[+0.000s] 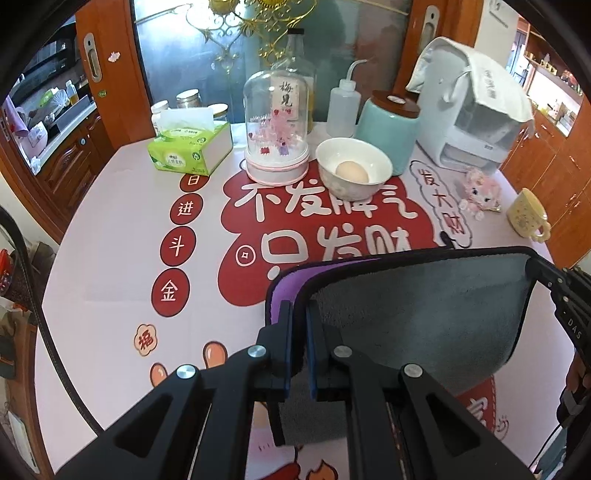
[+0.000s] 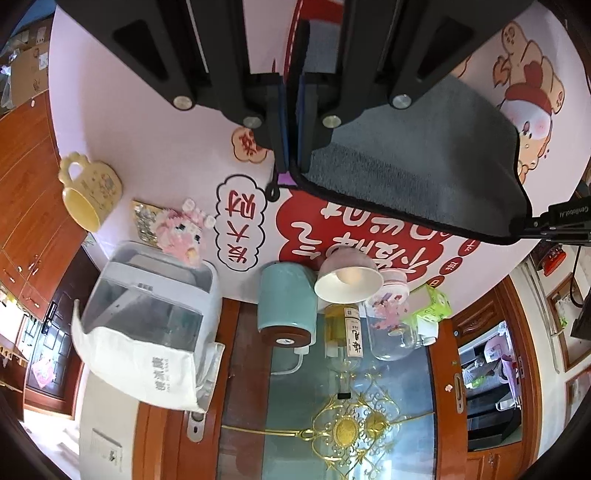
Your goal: Fold towel
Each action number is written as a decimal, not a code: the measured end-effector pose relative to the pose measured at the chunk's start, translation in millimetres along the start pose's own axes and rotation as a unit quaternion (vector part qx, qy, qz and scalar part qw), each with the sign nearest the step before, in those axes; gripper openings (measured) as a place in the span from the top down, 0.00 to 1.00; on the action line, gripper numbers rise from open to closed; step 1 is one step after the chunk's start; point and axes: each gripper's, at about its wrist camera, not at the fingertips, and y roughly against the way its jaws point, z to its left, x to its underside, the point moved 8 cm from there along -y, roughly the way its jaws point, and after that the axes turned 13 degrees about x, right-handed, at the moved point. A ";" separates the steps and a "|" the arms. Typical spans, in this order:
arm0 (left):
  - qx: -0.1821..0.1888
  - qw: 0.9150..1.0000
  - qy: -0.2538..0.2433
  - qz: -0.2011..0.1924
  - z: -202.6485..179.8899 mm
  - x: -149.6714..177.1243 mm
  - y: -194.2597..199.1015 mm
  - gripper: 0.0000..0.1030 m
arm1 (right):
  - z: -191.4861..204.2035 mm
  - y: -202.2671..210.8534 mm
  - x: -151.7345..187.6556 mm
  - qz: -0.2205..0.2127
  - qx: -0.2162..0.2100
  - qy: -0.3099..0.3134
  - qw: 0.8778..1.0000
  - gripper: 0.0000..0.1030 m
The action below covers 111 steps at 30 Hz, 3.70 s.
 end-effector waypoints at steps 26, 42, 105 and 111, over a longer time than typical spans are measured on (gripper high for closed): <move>-0.056 0.996 0.066 0.037 47.5 -7.8 -94.2 0.67 | 20.7 -127.4 15.9 0.095 -0.054 -0.029 0.994 0.87; -0.063 0.996 0.062 -0.003 29.4 -0.4 -17.5 0.52 | -6.7 -85.9 7.4 0.069 -0.005 -0.071 0.995 0.47; -0.032 0.998 0.042 -0.042 -115.6 252.6 259.5 0.10 | 54.2 304.6 170.6 0.082 -0.071 -0.090 0.990 0.00; -0.050 0.996 0.053 -0.051 -117.1 256.8 261.1 0.10 | 43.9 307.1 182.2 0.094 -0.053 -0.115 0.987 0.00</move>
